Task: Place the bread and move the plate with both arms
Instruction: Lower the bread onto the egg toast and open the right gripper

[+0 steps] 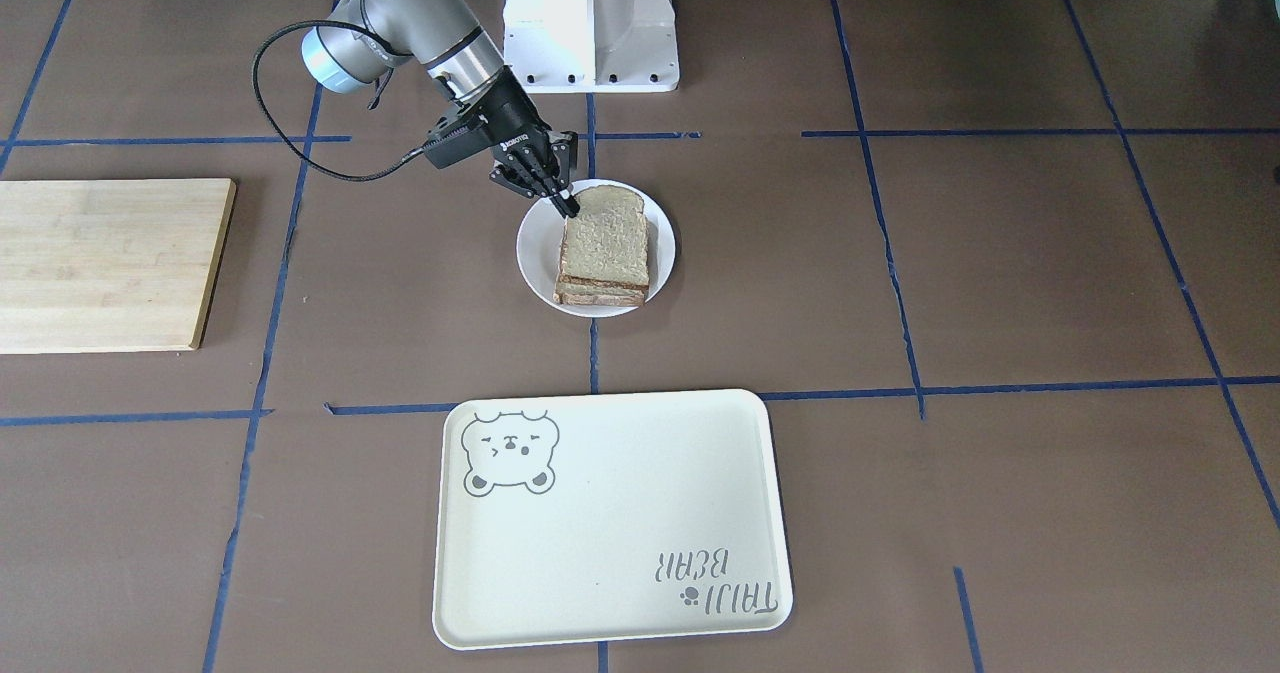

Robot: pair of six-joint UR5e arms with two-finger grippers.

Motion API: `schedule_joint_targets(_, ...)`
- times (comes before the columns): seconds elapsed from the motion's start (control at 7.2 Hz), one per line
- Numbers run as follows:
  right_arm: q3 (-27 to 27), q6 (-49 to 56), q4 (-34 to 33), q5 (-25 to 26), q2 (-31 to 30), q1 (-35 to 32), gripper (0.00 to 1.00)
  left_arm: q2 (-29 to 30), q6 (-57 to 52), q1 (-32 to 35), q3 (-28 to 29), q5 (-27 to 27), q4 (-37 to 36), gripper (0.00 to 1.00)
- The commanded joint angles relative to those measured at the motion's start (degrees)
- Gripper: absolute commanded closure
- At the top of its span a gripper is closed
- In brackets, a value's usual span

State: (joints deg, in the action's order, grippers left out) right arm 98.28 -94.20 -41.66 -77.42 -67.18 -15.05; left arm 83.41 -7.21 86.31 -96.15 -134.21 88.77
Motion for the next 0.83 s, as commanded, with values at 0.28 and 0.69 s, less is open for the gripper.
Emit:
schedule_joint_targets(0.28, 0.1, -0.1, -2.5, 0.8, -0.4, 0.2, 0.42, 0.1, 0.0, 0.0, 0.0, 0.0, 0.0, 0.0)
schedule_joint_targets(0.69, 5.2, 0.2, -12.9, -3.5, 0.6, -1.7, 0.0, 0.1, 0.0, 0.0, 0.0, 0.0, -0.1, 0.0)
